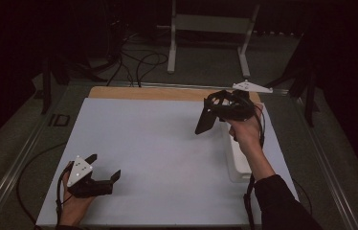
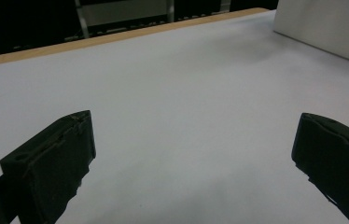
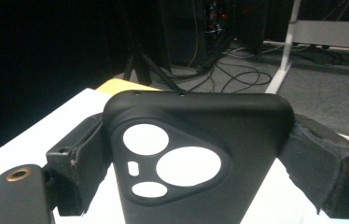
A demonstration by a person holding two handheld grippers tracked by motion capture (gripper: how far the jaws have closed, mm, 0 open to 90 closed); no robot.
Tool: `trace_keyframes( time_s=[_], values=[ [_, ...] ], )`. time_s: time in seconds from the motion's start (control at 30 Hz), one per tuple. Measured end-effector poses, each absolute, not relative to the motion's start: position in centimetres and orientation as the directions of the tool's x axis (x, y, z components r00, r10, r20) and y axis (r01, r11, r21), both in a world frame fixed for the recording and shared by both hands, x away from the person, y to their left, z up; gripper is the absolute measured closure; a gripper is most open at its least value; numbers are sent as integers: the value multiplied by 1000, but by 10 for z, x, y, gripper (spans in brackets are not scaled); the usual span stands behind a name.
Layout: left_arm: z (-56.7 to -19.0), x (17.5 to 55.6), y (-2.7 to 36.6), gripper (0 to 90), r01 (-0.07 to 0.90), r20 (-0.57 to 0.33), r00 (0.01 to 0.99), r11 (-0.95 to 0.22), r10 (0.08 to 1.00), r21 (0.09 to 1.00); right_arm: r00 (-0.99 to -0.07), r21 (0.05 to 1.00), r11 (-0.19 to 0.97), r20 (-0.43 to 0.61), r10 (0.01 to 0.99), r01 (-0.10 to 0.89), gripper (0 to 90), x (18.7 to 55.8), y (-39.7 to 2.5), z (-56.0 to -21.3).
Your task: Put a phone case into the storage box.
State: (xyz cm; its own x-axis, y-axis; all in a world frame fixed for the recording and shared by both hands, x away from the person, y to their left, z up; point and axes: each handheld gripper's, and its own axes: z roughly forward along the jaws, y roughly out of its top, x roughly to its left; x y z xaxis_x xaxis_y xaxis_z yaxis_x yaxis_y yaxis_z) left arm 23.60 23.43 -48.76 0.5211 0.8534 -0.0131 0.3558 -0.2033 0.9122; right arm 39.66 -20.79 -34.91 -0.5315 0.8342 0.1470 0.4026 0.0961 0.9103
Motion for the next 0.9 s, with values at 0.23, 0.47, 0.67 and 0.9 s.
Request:
trace_keyframes(
  time_s=[0.23, 0.47, 0.67, 0.9],
  values=[
    [-488, 236, 235, 1, 356, -15, 521, -202, 853, 912, -503, 914, 78, 147, 851, 399, 136, 403, -215, -345],
    [-487, 236, 236, 1, 357, -26, 517, -188, 856, 915, -461, 915, 37, 168, 871, 401, 136, 411, -225, -344],
    [-487, 236, 237, 1, 358, -25, 515, -189, 857, 915, -435, 918, 11, 177, 883, 396, 136, 414, -233, -343],
    [-488, 235, 236, 1, 359, -25, 513, -188, 858, 914, -390, 924, -10, 170, 905, 381, 135, 415, -244, -335]
  ],
)
